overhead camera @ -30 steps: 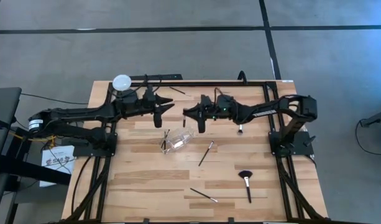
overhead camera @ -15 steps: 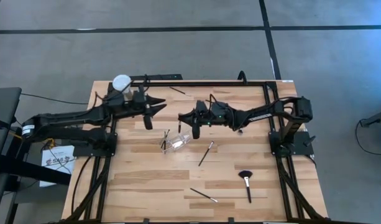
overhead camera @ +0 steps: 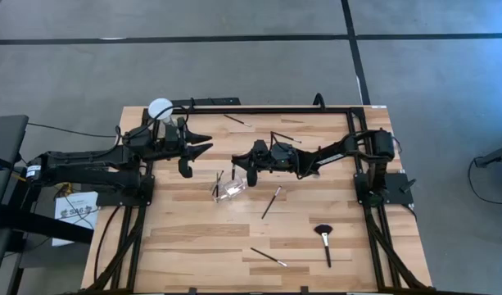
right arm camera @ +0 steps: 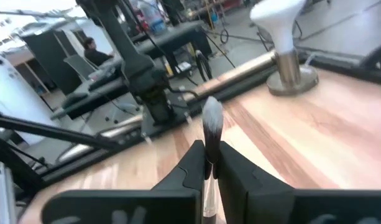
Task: Put items in baskets/containers
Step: Put the blush brush into the middle section of the transparent organizer
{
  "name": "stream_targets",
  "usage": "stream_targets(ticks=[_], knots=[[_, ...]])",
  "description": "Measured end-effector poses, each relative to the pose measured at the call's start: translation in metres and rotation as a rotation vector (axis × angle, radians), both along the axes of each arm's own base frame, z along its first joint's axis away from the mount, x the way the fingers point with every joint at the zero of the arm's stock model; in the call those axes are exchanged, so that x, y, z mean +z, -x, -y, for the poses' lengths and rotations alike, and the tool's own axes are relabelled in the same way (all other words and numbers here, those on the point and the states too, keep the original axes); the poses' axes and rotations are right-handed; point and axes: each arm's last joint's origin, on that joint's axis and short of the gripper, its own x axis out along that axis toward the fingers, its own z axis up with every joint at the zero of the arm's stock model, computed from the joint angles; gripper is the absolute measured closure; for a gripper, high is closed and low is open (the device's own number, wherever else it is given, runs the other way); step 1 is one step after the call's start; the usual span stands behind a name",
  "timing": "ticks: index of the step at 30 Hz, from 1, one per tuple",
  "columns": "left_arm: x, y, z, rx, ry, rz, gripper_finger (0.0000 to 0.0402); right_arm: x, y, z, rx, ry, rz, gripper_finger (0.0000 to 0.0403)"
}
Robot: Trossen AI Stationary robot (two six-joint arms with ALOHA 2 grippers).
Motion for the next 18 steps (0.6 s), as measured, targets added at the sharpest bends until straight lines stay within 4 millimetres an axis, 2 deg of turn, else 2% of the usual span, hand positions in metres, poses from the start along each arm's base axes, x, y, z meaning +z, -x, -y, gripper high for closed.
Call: stream_targets(ticks=[4,11,18], knots=[[0.0,-0.001,0.006,-0.034,0.0,0.004,0.0302,-0.007,-0.003,-0.002,0.004,-0.001,-0.019,0.0391],[0.001,-0.002,0.017,-0.096,-0.001,0.015,0.0302,-0.005,-0.004,-0.007,-0.021,0.027,-0.018,0.0342],[0.002,-0.002,0.024,-0.125,0.0,0.023,0.0302,-0.01,-0.003,-0.009,-0.016,0.01,-0.065,0.0339]])
